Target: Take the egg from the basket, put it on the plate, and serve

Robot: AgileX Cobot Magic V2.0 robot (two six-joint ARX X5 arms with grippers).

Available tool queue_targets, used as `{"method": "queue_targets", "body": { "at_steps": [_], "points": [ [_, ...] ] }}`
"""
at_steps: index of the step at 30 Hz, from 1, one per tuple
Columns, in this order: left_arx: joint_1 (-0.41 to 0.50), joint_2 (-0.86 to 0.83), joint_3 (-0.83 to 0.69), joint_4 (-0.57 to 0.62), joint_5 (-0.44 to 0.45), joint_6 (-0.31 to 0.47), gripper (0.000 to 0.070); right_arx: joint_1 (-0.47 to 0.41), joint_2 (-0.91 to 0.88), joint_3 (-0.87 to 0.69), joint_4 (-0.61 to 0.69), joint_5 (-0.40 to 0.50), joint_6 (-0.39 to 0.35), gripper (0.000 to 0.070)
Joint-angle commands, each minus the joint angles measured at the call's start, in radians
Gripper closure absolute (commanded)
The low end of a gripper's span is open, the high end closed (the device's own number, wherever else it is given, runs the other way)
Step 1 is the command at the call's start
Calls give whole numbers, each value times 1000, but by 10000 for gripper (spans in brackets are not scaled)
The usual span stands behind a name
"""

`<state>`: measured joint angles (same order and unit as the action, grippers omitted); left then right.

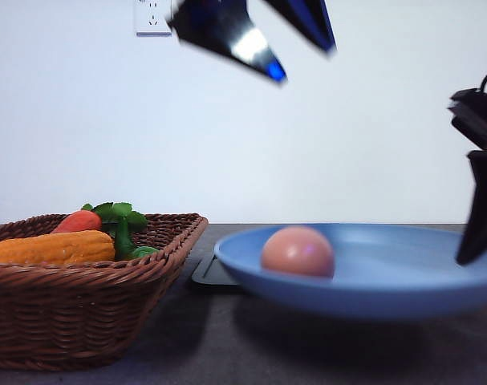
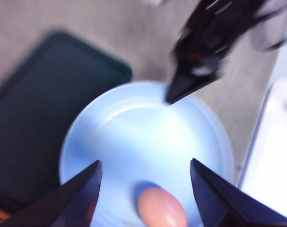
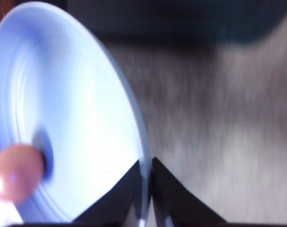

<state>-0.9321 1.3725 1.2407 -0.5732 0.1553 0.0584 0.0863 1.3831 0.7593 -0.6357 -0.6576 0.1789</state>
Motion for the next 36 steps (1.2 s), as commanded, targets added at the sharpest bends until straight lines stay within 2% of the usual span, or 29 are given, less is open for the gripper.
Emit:
{"method": "queue_targets", "body": {
  "at_steps": [1, 5, 16, 24, 26, 30, 36],
  "points": [
    [-3, -31, 21, -8, -4, 9, 324, -11, 50, 58, 20, -26, -12, 700],
    [9, -147, 21, -44, -34, 9, 324, -30, 159, 165, 26, -27, -12, 700],
    [10, -425, 21, -160, -214, 8, 324, -37, 473, 456, 30, -25, -5, 700],
    [10, -519, 21, -204, -286, 2, 324, -37, 587, 539, 53, 8, -3, 700],
    [10, -527, 21, -209, -297, 1, 324, -37, 587, 539, 65, 36, -3, 677],
    [10, -528, 21, -219, -315, 2, 324, -38, 587, 539, 72, 37, -3, 523],
    [10, -522, 21, -219, -321, 1, 324, -44, 584, 547, 74, 33, -5, 505]
  ]
}}
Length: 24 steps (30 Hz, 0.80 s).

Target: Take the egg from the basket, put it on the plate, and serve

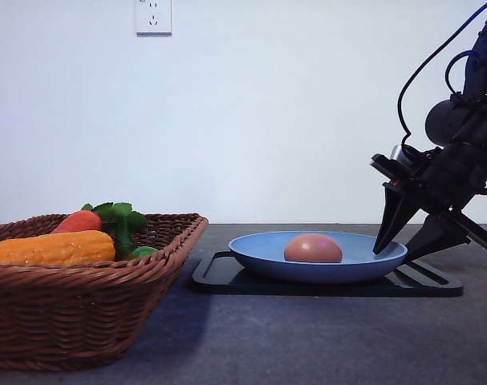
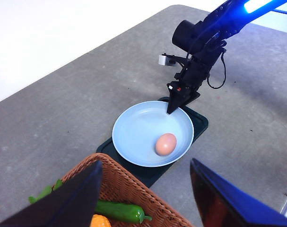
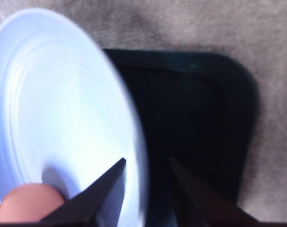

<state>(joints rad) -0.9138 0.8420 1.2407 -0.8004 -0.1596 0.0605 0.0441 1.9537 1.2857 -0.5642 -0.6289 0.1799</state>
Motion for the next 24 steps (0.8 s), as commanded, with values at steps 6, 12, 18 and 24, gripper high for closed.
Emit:
{"method": "queue_targets", "body": {
  "at_steps": [6, 12, 18, 24],
  "points": [
    [-8, 10, 21, 15, -6, -1, 324, -24, -5, 76, -35, -4, -19, 505],
    [-6, 31, 21, 26, -6, 0, 327, -62, -61, 164, -124, -11, -56, 506],
    [19, 94, 21, 46, -7, 19, 506, -80, -179, 183, -199, -26, -85, 625],
    [93, 196, 21, 41, -7, 56, 700, -36, -313, 155, -284, 6, -138, 700]
  ]
}}
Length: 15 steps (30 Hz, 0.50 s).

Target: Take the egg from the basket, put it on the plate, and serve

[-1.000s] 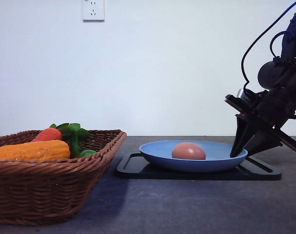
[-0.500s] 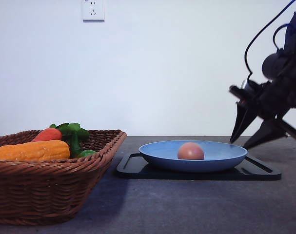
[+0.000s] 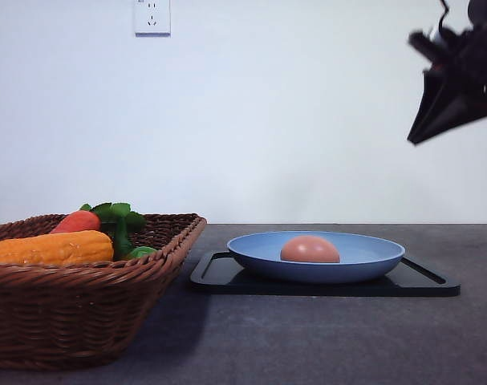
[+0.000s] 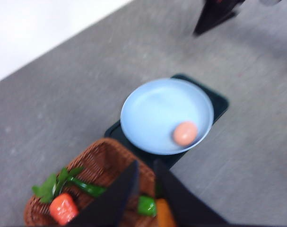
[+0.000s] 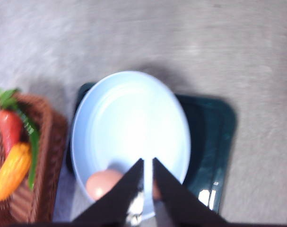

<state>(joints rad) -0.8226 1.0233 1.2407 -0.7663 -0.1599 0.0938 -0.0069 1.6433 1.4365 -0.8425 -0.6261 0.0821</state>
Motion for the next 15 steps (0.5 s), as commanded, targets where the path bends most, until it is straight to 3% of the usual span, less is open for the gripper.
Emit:
{"method": "queue_targets", "body": {
  "at_steps": [1, 8, 15],
  "points": [
    [24, 33, 20, 5, -7, 23, 700, 34, -28, -8, -13, 30, -45, 700],
    [231, 108, -18, 2, -5, -4, 700, 195, -218, -151, 7, 275, -56, 700],
    [395, 13, -218, 140, 4, -103, 700, 343, -436, -400, 203, 550, -56, 700]
  ]
}}
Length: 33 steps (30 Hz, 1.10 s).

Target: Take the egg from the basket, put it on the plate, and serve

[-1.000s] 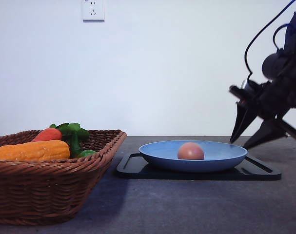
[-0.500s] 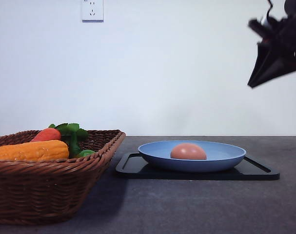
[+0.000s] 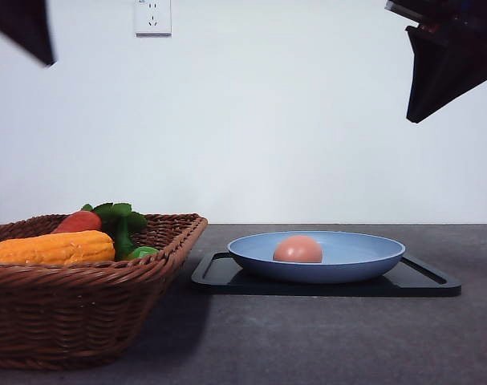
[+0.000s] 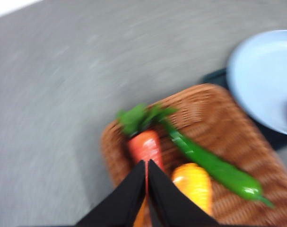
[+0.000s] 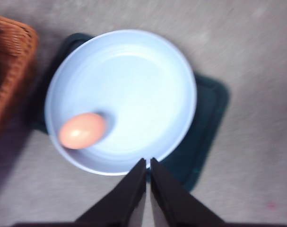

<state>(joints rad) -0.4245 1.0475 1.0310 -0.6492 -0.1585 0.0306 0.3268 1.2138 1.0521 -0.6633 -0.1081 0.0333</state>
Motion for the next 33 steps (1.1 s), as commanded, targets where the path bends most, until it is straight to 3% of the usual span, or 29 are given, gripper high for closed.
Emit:
{"method": "queue_targets", "body": {
  "at_steps": [1, 5, 11, 17, 33],
  "points": [
    [6, -37, -47, 51, 3, -54, 700, 23, -40, -57, 59, 62, -7, 700],
    [12, -157, -216, 173, 3, -112, 700, 65, -168, -230, 215, 127, 4, 700],
    [7, -360, -437, 305, 6, -231, 700, 95, -353, -497, 492, 138, 18, 700],
    [-1, -513, -535, 331, 6, -261, 700, 108, -455, -660, 677, 138, 48, 700],
    [-1, -538, -535, 335, 6, -259, 700, 108, -459, -663, 685, 138, 49, 700]
  ]
}}
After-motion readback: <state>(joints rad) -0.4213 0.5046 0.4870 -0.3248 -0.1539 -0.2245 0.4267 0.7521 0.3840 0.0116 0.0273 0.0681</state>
